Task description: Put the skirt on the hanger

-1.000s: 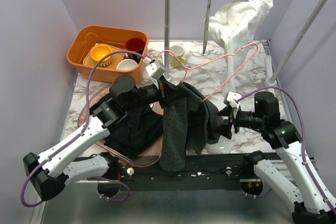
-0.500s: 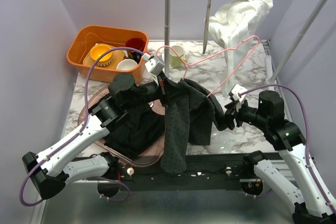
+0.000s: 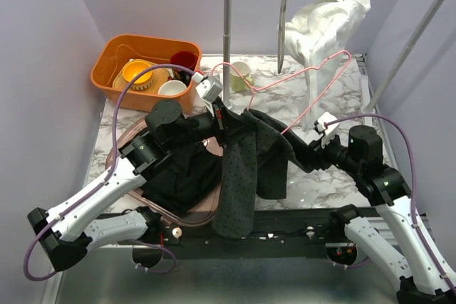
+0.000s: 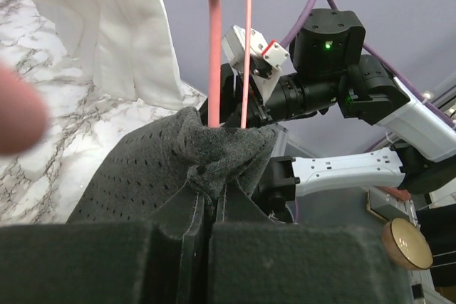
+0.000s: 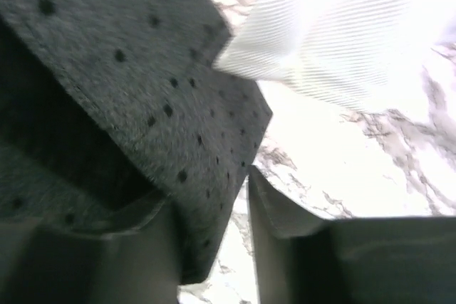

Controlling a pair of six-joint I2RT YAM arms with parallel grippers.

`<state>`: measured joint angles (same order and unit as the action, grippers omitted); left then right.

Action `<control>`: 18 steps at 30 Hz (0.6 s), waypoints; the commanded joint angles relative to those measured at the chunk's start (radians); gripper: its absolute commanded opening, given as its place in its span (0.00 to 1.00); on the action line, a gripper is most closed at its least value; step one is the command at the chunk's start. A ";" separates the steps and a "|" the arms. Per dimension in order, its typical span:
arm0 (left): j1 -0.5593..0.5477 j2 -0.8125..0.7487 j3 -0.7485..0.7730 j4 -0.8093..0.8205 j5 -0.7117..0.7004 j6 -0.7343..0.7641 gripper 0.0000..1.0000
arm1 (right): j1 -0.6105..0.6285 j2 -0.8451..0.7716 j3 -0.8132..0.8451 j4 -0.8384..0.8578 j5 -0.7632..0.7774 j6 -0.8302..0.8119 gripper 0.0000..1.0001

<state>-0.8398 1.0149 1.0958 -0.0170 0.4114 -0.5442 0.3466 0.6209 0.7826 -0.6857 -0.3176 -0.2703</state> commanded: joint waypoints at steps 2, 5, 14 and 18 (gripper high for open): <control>-0.004 -0.073 -0.020 0.051 -0.025 -0.013 0.00 | -0.026 -0.016 0.006 0.072 0.153 0.051 0.31; 0.005 -0.099 -0.045 0.040 -0.014 0.016 0.00 | -0.066 -0.029 0.018 0.087 0.137 0.069 0.03; 0.015 -0.159 -0.120 -0.147 -0.002 0.318 0.00 | -0.169 -0.038 0.208 0.086 0.126 0.123 0.01; 0.015 -0.176 -0.168 -0.156 0.018 0.434 0.00 | -0.187 -0.015 0.263 0.083 0.141 0.132 0.01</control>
<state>-0.8307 0.8734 0.9722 -0.1287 0.4110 -0.2970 0.1814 0.5934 0.9634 -0.6289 -0.2211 -0.1688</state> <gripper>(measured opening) 0.043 0.023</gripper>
